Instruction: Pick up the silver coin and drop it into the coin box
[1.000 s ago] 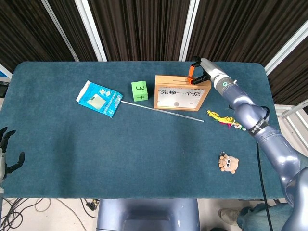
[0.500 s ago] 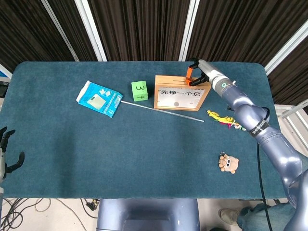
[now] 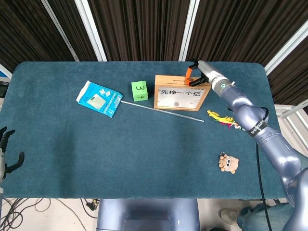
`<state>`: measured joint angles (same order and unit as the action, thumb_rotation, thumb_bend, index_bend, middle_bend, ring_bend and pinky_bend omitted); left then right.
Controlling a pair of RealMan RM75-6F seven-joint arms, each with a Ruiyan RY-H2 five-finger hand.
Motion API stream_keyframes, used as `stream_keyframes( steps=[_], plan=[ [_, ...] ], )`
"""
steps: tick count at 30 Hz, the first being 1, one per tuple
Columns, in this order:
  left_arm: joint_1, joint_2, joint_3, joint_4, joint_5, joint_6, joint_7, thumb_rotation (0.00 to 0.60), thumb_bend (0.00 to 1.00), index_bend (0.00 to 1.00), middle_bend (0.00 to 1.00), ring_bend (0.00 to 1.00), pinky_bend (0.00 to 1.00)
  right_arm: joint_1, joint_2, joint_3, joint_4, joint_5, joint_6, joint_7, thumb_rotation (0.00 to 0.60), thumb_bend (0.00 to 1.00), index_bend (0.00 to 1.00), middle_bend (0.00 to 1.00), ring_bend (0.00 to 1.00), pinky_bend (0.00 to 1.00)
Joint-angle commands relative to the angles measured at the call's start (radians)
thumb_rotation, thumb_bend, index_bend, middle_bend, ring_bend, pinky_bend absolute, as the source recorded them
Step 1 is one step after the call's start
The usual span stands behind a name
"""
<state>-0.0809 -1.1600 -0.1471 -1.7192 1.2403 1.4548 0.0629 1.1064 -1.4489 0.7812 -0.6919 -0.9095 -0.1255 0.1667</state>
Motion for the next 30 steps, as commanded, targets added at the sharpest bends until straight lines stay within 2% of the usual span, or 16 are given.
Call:
stream_keyframes(
  steps=[1,17,30],
  plan=[
    [0.000,0.000,0.000,0.000,0.000,0.000,0.000,0.600,0.39,0.16,0.03,0.04,0.00,0.000,0.001,-0.001,-0.002,0.000,0.001,0.002,0.600,0.57,0.56,0.04,0.00,0.00],
    [0.000,-0.001,0.000,-0.001,-0.005,-0.001,0.001,0.600,0.39,0.16,0.03,0.04,0.00,-0.009,0.026,-0.005,-0.036,0.001,-0.004,0.011,0.600,0.57,0.49,0.04,0.00,0.00],
    [0.000,-0.001,0.001,-0.002,-0.005,-0.002,0.002,0.600,0.39,0.16,0.03,0.04,0.00,-0.059,0.093,0.015,-0.146,-0.001,0.039,0.021,0.600,0.57,0.43,0.03,0.00,0.00]
  ],
)
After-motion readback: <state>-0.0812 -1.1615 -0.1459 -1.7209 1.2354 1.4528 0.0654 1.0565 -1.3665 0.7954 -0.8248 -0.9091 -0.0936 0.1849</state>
